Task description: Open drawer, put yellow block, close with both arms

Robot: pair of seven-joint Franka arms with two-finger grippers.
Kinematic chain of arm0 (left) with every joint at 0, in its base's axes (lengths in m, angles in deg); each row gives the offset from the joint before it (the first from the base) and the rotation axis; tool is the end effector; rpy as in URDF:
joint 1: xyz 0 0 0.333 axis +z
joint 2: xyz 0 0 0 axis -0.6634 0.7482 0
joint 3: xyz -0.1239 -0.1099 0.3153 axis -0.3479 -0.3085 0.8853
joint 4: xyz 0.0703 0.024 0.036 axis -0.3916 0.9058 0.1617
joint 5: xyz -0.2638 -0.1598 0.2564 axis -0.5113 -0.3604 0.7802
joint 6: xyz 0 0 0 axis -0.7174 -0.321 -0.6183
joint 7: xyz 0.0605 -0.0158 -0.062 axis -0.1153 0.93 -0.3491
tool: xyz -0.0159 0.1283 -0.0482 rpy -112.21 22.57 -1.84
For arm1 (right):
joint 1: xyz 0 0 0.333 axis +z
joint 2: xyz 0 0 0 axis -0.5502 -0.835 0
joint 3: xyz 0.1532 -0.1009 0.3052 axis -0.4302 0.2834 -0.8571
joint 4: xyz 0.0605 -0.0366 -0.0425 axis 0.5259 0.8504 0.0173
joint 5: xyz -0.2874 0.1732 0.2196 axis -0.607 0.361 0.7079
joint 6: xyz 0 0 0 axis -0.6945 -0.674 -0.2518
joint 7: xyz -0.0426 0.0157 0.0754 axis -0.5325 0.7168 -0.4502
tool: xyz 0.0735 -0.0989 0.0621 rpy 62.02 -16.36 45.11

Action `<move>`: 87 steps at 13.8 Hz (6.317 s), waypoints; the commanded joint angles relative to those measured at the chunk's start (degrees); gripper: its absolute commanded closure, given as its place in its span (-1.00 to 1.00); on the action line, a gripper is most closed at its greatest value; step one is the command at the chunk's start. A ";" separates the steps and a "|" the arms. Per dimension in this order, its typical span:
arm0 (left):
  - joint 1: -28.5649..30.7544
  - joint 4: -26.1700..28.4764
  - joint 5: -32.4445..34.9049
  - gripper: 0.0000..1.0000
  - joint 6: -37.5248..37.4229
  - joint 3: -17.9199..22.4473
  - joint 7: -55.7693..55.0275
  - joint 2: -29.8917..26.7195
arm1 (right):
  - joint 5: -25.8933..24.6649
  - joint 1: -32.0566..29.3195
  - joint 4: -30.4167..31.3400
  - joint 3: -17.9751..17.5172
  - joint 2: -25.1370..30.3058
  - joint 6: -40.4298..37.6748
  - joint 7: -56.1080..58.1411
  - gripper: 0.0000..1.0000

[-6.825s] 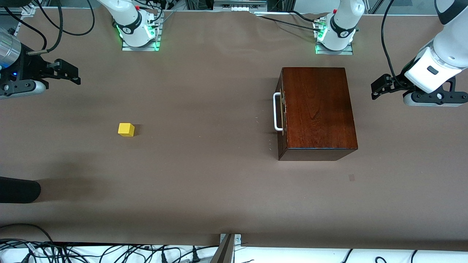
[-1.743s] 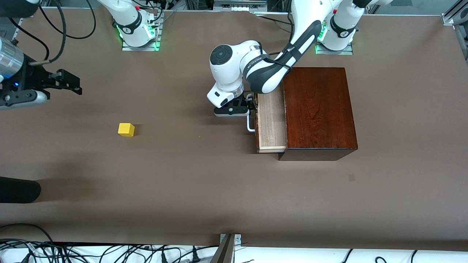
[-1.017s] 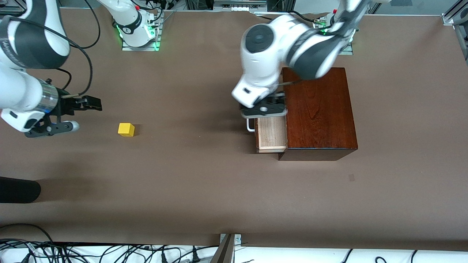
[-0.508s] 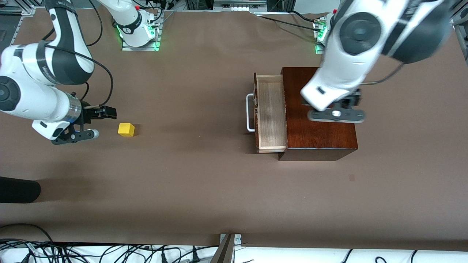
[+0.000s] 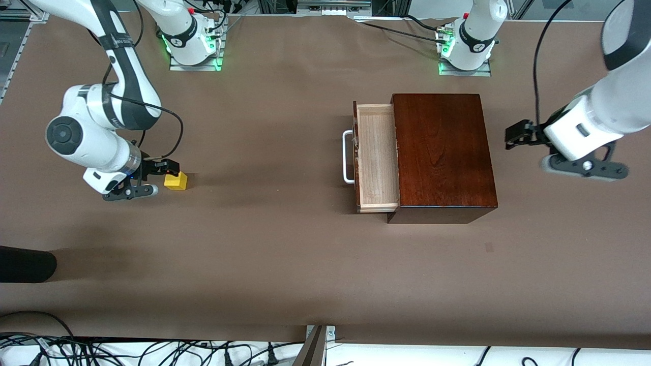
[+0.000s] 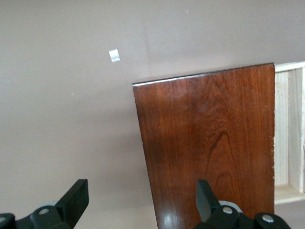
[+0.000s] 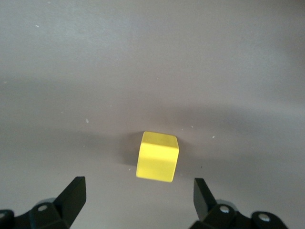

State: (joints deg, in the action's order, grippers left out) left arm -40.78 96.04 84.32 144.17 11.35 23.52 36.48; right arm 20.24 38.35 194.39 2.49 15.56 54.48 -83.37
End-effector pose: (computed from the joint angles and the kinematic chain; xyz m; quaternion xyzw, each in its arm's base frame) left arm 0.6006 -0.0780 0.5872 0.9968 -0.0624 -0.0503 0.0025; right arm 0.5889 0.0461 0.2967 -0.9964 -0.0744 0.0411 0.0037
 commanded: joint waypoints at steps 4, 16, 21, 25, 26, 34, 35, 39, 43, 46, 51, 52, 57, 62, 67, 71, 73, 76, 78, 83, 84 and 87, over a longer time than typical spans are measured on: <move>-11.03 18.33 -0.18 -1.00 10.65 9.48 0.83 -13.87 | -0.49 -0.39 11.25 1.98 0.25 16.49 -0.06 -1.00; -2.19 16.15 0.08 -1.00 6.79 3.64 0.83 -13.70 | -0.14 -0.39 11.17 2.69 -3.53 22.13 -0.58 -1.00; -2.01 13.24 -0.01 -1.00 5.55 3.46 0.57 -11.50 | 0.74 -0.48 10.99 2.51 -3.01 20.46 -0.67 -1.00; -1.83 13.23 -0.01 -1.00 4.76 3.64 0.75 -11.23 | 1.88 -0.39 10.91 2.42 -2.75 19.50 -1.64 -1.00; -1.83 13.15 -0.01 -1.00 4.85 3.64 0.75 -11.15 | 1.89 -0.39 10.91 2.34 -2.57 19.50 -1.64 -1.00; -1.83 12.00 -0.19 -1.00 4.15 3.55 0.66 -10.27 | 1.89 0.05 10.82 2.07 -3.53 19.58 -2.52 -1.00; -1.92 12.00 -0.28 -1.00 3.89 3.55 0.66 -10.27 | 1.89 0.13 10.82 2.07 -4.58 21.15 -2.52 -1.00; -1.83 11.30 -0.45 -1.00 3.71 3.55 0.75 -9.74 | 1.89 0.13 10.82 1.99 -6.78 24.24 -2.52 -0.89; -2.09 11.04 -0.45 -1.00 3.62 3.55 0.66 -9.74 | 1.80 0.13 10.91 1.98 -6.87 24.15 -1.82 0.21; -1.92 11.04 -0.54 -1.00 3.62 3.55 0.66 -9.74 | 1.62 0.13 10.64 1.29 -5.65 23.54 -0.68 1.00; -2.01 10.95 -0.54 -1.00 3.62 3.55 0.57 -9.65 | 1.45 0.13 9.06 -2.93 -1.52 16.35 0.73 1.00; -2.01 10.34 -0.54 -1.00 3.62 3.55 0.66 -9.13 | 1.45 0.22 8.54 -4.76 -0.82 15.64 0.91 1.00; -2.45 7.61 -0.54 -1.00 2.66 3.20 0.40 -7.19 | 1.71 0.57 -2.77 -17.59 0.60 0.72 -1.45 1.00; -2.62 7.35 -0.01 -1.00 2.65 2.93 0.31 -7.10 | -0.48 10.65 -15.17 -20.60 -1.94 -5.82 -4.89 1.00; -2.71 7.08 -0.01 -1.00 2.57 2.85 0.31 -7.10 | -15.67 26.55 -36.93 -20.60 -14.13 -17.90 -4.27 1.00; -2.71 6.99 0.08 -1.00 2.57 2.85 0.31 -7.10 | -16.74 34.66 -54.81 -20.43 -23.39 -23.13 4.68 1.00; -2.80 6.99 0.08 -1.00 2.57 2.85 0.31 -7.10 | -18.32 37.65 -55.45 -20.43 -24.19 -20.69 5.91 1.00; -2.80 6.99 0.08 -1.00 1.95 2.76 0.22 -7.10 | -21.58 40.91 -55.54 -20.51 -26.02 -19.62 6.53 1.00; -2.80 6.99 0.08 -1.00 1.78 2.76 0.22 -7.10 | -21.58 42.05 -55.54 -20.52 -27.17 -18.74 8.89 1.00; -2.80 6.99 0.08 -1.00 1.42 2.76 0.31 -7.10 | -21.85 41.97 -55.54 -20.52 -30.68 -15.58 14.97 1.00; -2.80 6.99 0.08 -1.00 1.42 2.76 0.31 -7.10 | -21.93 41.97 -55.45 -20.43 -31.30 -14.88 15.76 1.00; -2.80 6.99 0.08 -1.00 1.42 2.76 0.39 -7.10 | -22.02 41.53 -55.45 -20.25 -33.06 -13.64 18.57 1.00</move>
State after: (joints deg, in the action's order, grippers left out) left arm -43.49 105.34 84.32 147.15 14.28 23.66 28.34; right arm -0.76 80.02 141.08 -17.61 -15.76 40.52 -67.17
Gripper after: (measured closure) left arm 0.000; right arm 0.445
